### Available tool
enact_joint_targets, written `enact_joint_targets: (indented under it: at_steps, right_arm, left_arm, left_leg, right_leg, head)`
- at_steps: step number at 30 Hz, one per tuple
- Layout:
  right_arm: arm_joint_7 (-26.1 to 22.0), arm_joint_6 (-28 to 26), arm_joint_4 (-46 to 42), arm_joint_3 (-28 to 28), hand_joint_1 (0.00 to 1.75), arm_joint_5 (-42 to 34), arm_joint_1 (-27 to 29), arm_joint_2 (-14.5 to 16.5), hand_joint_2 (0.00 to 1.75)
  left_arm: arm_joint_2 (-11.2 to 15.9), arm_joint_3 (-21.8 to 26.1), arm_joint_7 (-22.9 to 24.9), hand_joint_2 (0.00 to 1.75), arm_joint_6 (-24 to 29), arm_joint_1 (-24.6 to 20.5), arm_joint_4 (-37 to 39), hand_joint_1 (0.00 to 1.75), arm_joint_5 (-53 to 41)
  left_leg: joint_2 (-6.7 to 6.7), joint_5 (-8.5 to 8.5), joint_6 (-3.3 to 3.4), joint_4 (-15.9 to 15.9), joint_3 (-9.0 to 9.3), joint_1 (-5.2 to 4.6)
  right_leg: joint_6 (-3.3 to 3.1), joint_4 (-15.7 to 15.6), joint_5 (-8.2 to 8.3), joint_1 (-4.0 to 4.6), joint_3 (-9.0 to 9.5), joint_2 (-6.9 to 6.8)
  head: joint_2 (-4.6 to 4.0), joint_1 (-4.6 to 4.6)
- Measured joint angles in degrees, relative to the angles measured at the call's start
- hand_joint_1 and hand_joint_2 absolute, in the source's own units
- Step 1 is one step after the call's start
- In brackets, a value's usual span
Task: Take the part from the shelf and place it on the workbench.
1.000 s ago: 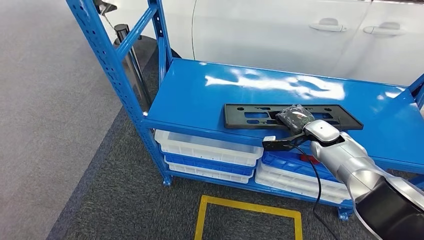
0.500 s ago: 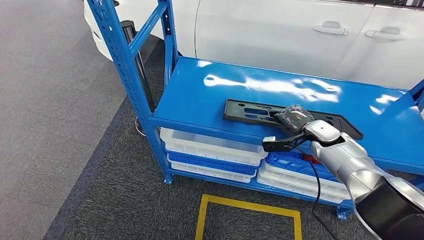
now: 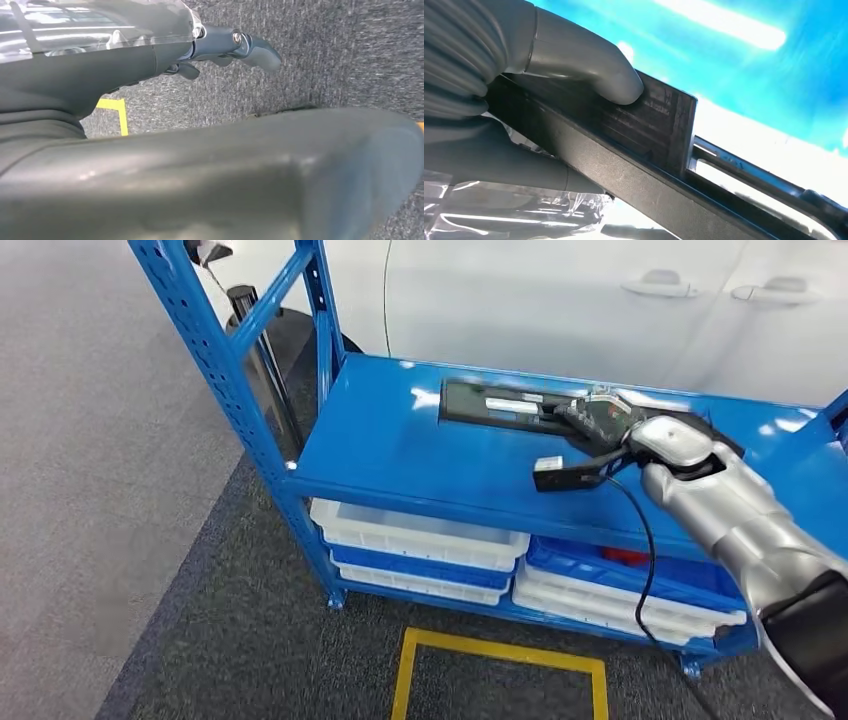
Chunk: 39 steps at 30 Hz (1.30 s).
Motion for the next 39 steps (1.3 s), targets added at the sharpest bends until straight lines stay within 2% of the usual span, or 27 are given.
enact_joint_targets:
  at_steps: [2, 3, 4, 5, 7, 8, 10, 13, 15, 17, 18, 19, 20, 22, 23, 24, 25, 27, 29, 30, 32, 33, 34, 35, 36, 37, 39]
  right_arm:
    - [1.0, 1.7, -4.0, -0.4, 1.75, 0.0, -1.3, -1.4, 1.75]
    - [1.5, 2.5, -6.1, -0.5, 1.75, 0.0, -1.8, -2.1, 1.75]
    - [2.0, 3.4, -8.2, -0.6, 1.75, 0.0, -2.2, -2.9, 1.75]
    - [2.5, 4.2, -10.5, -0.7, 1.75, 0.1, -2.5, -3.8, 1.75]
    - [3.1, 5.4, -15.0, -1.1, 1.75, 0.1, -2.7, -5.8, 1.75]
    - [3.3, 5.9, -17.2, -1.4, 1.75, 0.0, -2.8, -7.0, 1.75]
    - [3.8, 6.8, -21.2, -2.1, 1.75, -0.5, -2.7, -9.4, 1.75]
    - [4.3, 8.6, -27.5, -3.6, 1.75, -1.7, -2.6, -13.2, 1.75]
    - [4.6, 9.8, -31.4, -5.3, 1.75, -2.9, -2.8, -15.5, 1.75]
    - [4.9, 10.9, -35.0, -7.0, 1.75, -4.8, -3.0, -17.7, 1.75]
    - [5.1, 11.3, -36.8, -7.9, 1.75, -5.9, -2.9, -18.8, 1.75]
    - [5.2, 11.6, -38.7, -9.0, 1.75, -7.2, -2.6, -19.9, 1.75]
    - [5.4, 11.6, -40.6, -10.3, 1.75, -8.7, -2.2, -21.0, 1.75]
    - [5.7, 11.0, -44.4, -13.7, 1.75, -12.1, -0.4, -23.2, 1.75]
    - [5.9, 10.4, -46.3, -15.8, 1.75, -13.9, 0.9, -24.2, 1.75]
    - [6.1, 9.7, -48.2, -18.1, 1.75, -15.7, 2.8, -25.2, 1.75]
    - [6.1, 9.0, -50.2, -20.6, 1.75, -17.4, 5.2, -26.2, 1.75]
    - [5.5, 8.6, -53.9, -26.5, 1.75, -20.2, 11.3, -27.7, 1.75]
    - [4.0, 9.5, -57.9, -34.4, 1.75, -23.8, 18.7, -28.4, 1.75]
    - [2.9, 10.3, -60.0, -39.0, 1.75, -26.5, 22.5, -28.6, 1.75]
    - [-0.1, 12.5, -64.6, -49.4, 1.75, -34.0, 31.4, -28.3, 1.75]
    - [-2.1, 13.6, -66.9, -54.7, 1.75, -37.9, 36.1, -27.7, 1.75]
    - [-4.4, 14.7, -69.2, -59.7, 1.75, -41.6, 40.8, -26.7, 1.75]
    - [-6.9, 15.7, -71.2, -64.0, 1.75, -44.6, 45.0, -25.1, 1.75]
    - [-9.4, 16.5, -73.0, -67.6, 1.75, -46.9, 48.4, -23.1, 1.75]
    - [-11.8, 17.3, -74.6, -70.1, 1.75, -48.6, 51.1, -20.8, 1.75]
    - [-15.5, 18.5, -76.8, -72.7, 1.75, -50.8, 54.3, -16.1, 1.75]
  left_arm:
    - [0.0, 0.0, 0.0, 0.0, 0.0, 0.0, 0.0, 0.0, 0.0]
    - [0.0, 0.0, 0.1, 0.0, 0.0, 0.0, 0.0, 0.0, 0.0]
    - [0.0, 0.0, 0.2, 0.0, -0.1, 0.0, 0.0, 0.0, -0.2]
    - [0.0, 0.0, 0.3, 0.0, -0.1, -0.1, 0.0, 0.0, -0.3]
    - [0.1, 0.0, 0.3, 0.0, -0.2, -0.2, 0.0, 0.0, -0.6]
    - [0.1, 0.0, 0.3, 0.0, -0.2, -0.2, 0.0, 0.0, -0.6]
    - [0.2, 0.0, 0.3, 0.0, -0.5, -0.3, 0.0, 0.0, -0.7]
    - [0.2, 0.0, 0.3, 0.0, -0.8, -0.2, 0.0, 0.0, -0.8]
    - [0.3, 0.0, 0.2, 0.0, -0.8, -0.4, 0.0, 0.0, -0.7]
    - [0.3, 0.0, 0.2, 0.0, -0.8, -0.4, 0.0, 0.0, -0.6]
    - [0.3, 0.0, 0.2, 0.0, -0.8, -0.4, 0.0, 0.0, -0.6]
    - [0.3, 0.0, 0.2, 0.0, -0.8, -0.4, 0.0, 0.0, -0.5]
    - [0.3, 0.0, 0.2, 0.0, -0.8, -0.4, 0.0, 0.0, -0.5]
    - [0.2, 0.0, 0.2, 0.0, -0.8, -0.5, 0.0, 0.0, -0.5]
    - [0.2, 0.0, 0.2, 0.0, -0.8, -0.5, 0.0, 0.0, -0.4]
    - [0.2, 0.0, 0.2, 0.0, -0.8, -0.5, 0.0, 0.0, -0.4]
    - [0.2, 0.0, 0.2, 0.0, -0.7, -0.6, 0.0, 0.0, -0.4]
    - [0.2, 0.0, 0.2, 0.0, -0.7, -0.6, 0.0, 0.0, -0.2]
    - [0.1, 0.0, 0.2, 0.0, -0.5, -0.7, 0.0, 0.0, 0.0]
    - [0.1, 0.0, 0.2, 0.0, -0.3, -0.8, 0.0, 0.0, 0.1]
    - [0.1, 0.0, 0.3, 0.0, 0.0, -0.8, 0.0, 0.0, 0.5]
    - [0.1, 0.0, 0.3, 0.0, 0.1, -0.8, 0.0, 0.0, 0.6]
    - [0.1, 0.0, 0.3, 0.0, 0.2, -0.7, 0.0, 0.0, 0.9]
    - [0.1, 0.0, 0.3, 0.0, 0.3, -0.7, 0.0, 0.0, 1.1]
    - [0.1, 0.0, 0.3, 0.0, 0.5, -0.7, 0.0, 0.0, 1.4]
    - [0.1, 0.0, 0.2, 0.0, 0.7, -0.6, 0.0, 0.0, 1.7]
    - [0.2, 0.1, 0.0, 0.0, 1.1, -0.7, 0.0, 0.0, 2.1]
  left_leg:
    - [0.02, -3.44, -0.37, 7.8, -3.57, 0.21]
    - [0.02, -4.19, -0.41, 10.7, -4.99, 0.29]
    - [0.02, -3.88, -0.35, 11.6, -5.55, 0.33]
    - [0.02, -2.47, -0.18, 10.2, -4.97, 0.33]
    - [0.01, 1.53, 0.44, 2.4, -1.48, 0.2]
    - [0.0, 2.82, 0.71, -1.4, 0.26, 0.07]
    - [-0.07, 3.42, 1.07, -4.9, 1.81, -0.23]
    - [-0.17, 3.85, 1.78, -5.9, 2.08, -0.37]
    - [-0.12, 4.23, 2.35, -6.6, 2.36, -0.31]
    - [-0.11, 4.23, 2.55, -6.7, 2.38, -0.38]
    - [-0.11, 4.17, 2.6, -6.6, 2.42, -0.37]
    - [-0.11, 4.07, 2.62, -6.6, 2.48, -0.32]
    - [-0.13, 3.93, 2.56, -6.4, 2.56, -0.24]
    - [-0.21, 3.41, 2.21, -5.9, 2.7, -0.01]
    - [-0.32, 3.11, 1.93, -5.5, 2.68, -0.01]
    - [-0.43, 2.88, 1.65, -5.2, 2.63, -0.04]
    - [-0.53, 2.74, 1.43, -5.1, 2.59, -0.08]
    - [-0.63, 2.55, 1.05, -5.0, 2.67, -0.09]
    - [-0.47, 1.31, 0.53, -3.6, 2.24, -0.02]
    - [-0.34, -0.03, 0.28, -1.6, 1.41, 0.02]
    - [-0.11, -3.77, 0.0, 5.9, -1.92, 0.17]
    - [-0.08, -5.08, -0.03, 9.5, -3.58, 0.23]
    - [-0.06, -5.52, 0.02, 11.7, -4.63, 0.26]
    - [-0.05, -4.74, 0.16, 11.5, -4.51, 0.25]
    - [-0.05, -3.02, 0.4, 8.9, -3.23, 0.2]
    - [-0.07, -0.91, 0.78, 4.8, -1.15, 0.08]
    - [-0.1, 1.52, 1.45, -2.6, 2.52, -0.2]
  right_leg:
    - [-0.34, 0.0, -0.12, 0.1, 0.06, 0.03]
    - [-0.39, 0.1, -0.17, 0.16, 0.09, 0.07]
    - [-0.42, 0.1, -0.23, 0.2, 0.14, 0.11]
    - [-0.39, 0.1, -0.3, 0.24, 0.22, 0.16]
    - [-0.19, 0.1, -0.47, 0.27, 0.39, 0.17]
    - [0.02, 0.2, -0.53, 0.35, 0.36, 0.14]
    - [0.62, 0.1, -0.5, 0.38, 0.16, 0.04]
    - [1.54, 0.2, -0.94, 0.11, -0.04, -0.04]
    - [1.62, 3.8, -3.53, 0.01, -1.52, 0.06]
    - [1.63, 11.3, -7.18, 0.15, -4.83, 0.21]
    - [1.77, 14.4, -8.1, 0.19, -6.31, 0.28]
    - [1.99, 15.7, -7.93, 0.16, -6.99, 0.3]
    - [2.27, 14.8, -6.67, 0.04, -6.62, 0.29]
    - [2.93, 7.7, -2.65, -0.37, -3.37, 0.05]
    - [3.02, 4.1, -1.3, -0.37, -1.7, -0.04]
    - [2.86, 1.6, -0.62, -0.31, -0.54, -0.13]
    - [2.54, 0.5, -0.67, -0.12, -0.03, -0.16]
    - [1.59, 0.3, -0.79, 0.08, 0.16, -0.14]
    - [0.81, 0.1, -0.83, -0.06, 0.45, -0.27]
    - [0.44, 0.0, -0.87, -0.15, 0.62, -0.38]
    - [-0.02, 0.0, -1.06, 0.03, 0.83, -0.69]
    - [-0.14, 0.1, -1.14, 0.16, 0.92, -0.81]
    - [-0.23, 0.1, -1.23, 0.29, 1.03, -0.91]
    - [-0.29, 0.1, -1.32, 0.41, 1.15, -0.95]
    - [-0.31, 0.1, -1.4, 0.51, 1.3, -0.9]
    - [-0.31, 0.1, -1.48, 0.58, 1.45, -0.8]
    - [-0.08, 0.1, -1.56, 0.74, 1.59, -0.4]
  head:
    - [0.0, 0.0]
    - [0.0, 0.0]
    - [0.0, 0.0]
    - [0.0, 0.0]
    - [0.0, 0.0]
    - [0.0, 0.0]
    - [0.0, 0.0]
    - [0.0, 0.0]
    - [0.0, 0.0]
    - [0.0, 0.0]
    - [0.0, 0.0]
    - [0.0, 0.0]
    - [0.0, 0.0]
    - [0.0, 0.0]
    - [0.0, 0.0]
    - [0.0, 0.0]
    - [0.0, 0.0]
    - [0.0, 0.0]
    - [0.0, 0.0]
    - [0.0, 0.0]
    - [0.0, 0.0]
    - [0.0, 0.0]
    - [0.0, 0.0]
    - [0.0, 0.0]
    - [0.0, 0.0]
    - [0.0, 0.0]
    - [0.0, 0.0]
